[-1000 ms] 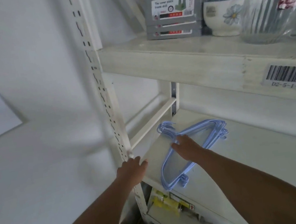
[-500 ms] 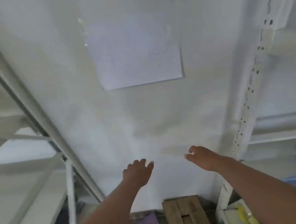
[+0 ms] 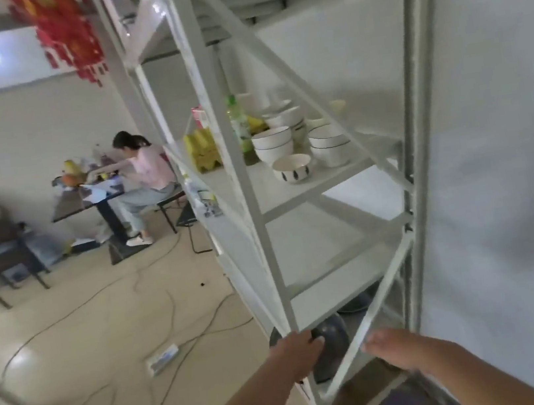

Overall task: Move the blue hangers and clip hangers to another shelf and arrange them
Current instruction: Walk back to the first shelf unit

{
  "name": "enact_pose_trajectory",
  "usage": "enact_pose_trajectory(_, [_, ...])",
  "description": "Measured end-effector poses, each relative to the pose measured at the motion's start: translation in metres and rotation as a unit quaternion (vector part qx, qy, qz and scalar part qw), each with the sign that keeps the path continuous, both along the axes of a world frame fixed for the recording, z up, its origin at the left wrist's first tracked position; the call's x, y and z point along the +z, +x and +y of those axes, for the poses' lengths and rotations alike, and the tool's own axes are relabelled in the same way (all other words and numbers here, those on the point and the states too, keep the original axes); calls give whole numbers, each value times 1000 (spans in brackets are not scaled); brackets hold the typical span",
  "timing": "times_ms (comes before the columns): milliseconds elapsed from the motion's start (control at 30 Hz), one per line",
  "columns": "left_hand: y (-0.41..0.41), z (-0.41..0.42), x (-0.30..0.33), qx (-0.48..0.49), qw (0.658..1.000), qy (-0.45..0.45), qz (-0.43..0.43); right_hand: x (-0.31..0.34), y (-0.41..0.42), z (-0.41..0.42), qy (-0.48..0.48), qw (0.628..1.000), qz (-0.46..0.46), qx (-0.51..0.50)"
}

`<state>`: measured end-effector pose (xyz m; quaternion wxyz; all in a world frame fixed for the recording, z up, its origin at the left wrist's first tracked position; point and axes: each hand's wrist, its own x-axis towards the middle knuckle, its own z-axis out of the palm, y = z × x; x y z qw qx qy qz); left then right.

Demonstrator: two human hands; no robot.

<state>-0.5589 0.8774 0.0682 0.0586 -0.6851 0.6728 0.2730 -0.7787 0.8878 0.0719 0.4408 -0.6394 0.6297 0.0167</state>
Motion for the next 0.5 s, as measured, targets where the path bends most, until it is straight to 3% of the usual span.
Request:
enact_pose_trajectory(67, [50,9,4,55,998,-1,-10,-2,58,-9,16,998,12,64])
enact_pose_trajectory(167, [124,20,9,110,994,10,-7,-10,137,-22,-35,990,35,129])
enact_pose_trajectory(333, [238,26,0,226,974,22,-15,-11,228,-62,-34,984,4,172])
enact_pose_trajectory(500, [317,7,-2,278,960,20,6,-7,296,-109,-85,977,23,193])
